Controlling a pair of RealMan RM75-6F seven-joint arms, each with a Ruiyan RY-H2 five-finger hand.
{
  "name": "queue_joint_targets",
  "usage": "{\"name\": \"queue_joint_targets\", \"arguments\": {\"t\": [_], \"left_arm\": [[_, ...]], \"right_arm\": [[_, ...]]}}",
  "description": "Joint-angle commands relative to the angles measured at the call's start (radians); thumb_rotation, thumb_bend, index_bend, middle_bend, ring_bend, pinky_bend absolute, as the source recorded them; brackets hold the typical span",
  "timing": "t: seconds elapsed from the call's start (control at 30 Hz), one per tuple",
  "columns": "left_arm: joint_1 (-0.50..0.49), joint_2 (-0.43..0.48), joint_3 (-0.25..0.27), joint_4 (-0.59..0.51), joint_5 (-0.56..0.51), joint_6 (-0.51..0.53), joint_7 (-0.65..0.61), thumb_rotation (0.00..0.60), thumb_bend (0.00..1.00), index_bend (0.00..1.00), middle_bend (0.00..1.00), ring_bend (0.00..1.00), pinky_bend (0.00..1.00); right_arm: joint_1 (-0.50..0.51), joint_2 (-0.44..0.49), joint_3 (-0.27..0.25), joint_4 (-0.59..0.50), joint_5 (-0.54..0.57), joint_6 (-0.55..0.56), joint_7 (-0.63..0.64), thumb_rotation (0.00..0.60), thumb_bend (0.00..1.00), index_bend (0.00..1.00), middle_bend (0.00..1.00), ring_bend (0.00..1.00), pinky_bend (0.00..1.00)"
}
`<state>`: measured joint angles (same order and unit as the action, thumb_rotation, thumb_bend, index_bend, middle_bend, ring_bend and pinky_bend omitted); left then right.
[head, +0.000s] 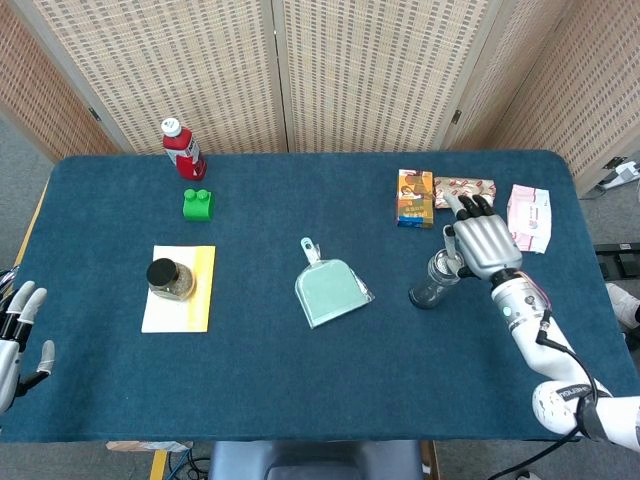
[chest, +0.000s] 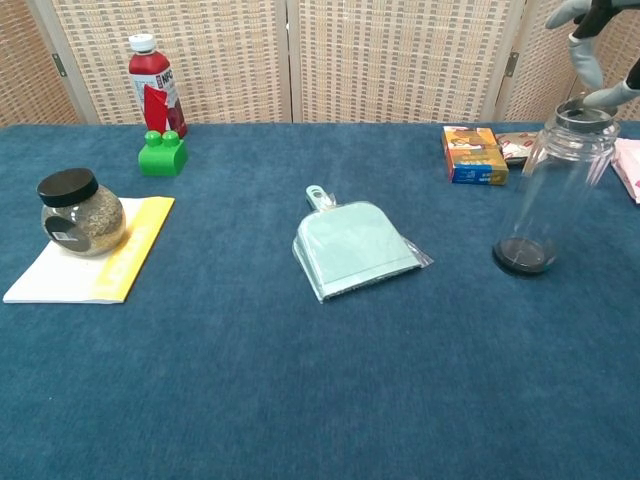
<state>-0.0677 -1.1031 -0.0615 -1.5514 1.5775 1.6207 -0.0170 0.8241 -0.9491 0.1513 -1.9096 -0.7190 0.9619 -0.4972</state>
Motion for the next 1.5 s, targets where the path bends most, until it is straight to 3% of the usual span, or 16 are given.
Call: {"name": "queue_joint_targets", "arguments": {"t": [0.03,0.6,0.83,1.23,1.5], "left_arm": [[0.000,0.000,0.000,0.000,0.001,0.001,0.000,0.600,0.49,0.00,0.00,0.00,0.02],[0.005,0.006,-0.002,0.000,0.001,0.008,-0.011,0.600,0.49,0.00,0.00,0.00,0.02],[0.005,0.007,-0.005,-0.001,-0.005,0.006,-0.014,0.600,0.49,0.00,0.00,0.00,0.02],[0.006,0.009,-0.005,-0.001,-0.005,0.006,-0.017,0.600,0.49,0.00,0.00,0.00,0.02],[0.005,0.007,-0.008,0.003,-0.012,0.004,-0.015,0.600,0.49,0.00,0.00,0.00,0.02]], "right_arm": [[0.003,-0.005,-0.001,0.006,0.000,-0.004,0.002,0.600,0.33,0.66,0.02,0.00,0.00],[0.018,-0.019,-0.011,0.020,0.004,-0.019,0.002,0.600,0.33,0.65,0.01,0.00,0.00],[0.015,0.017,-0.025,0.002,0.007,-0.045,0.006,0.600,0.34,0.39,0.00,0.00,0.00],[0.007,0.049,-0.024,-0.035,-0.009,-0.029,0.025,0.600,0.34,0.29,0.00,0.00,0.00],[-0.089,0.185,-0.014,-0.145,-0.152,-0.015,0.169,0.600,0.33,0.29,0.00,0.00,0.00]]}}
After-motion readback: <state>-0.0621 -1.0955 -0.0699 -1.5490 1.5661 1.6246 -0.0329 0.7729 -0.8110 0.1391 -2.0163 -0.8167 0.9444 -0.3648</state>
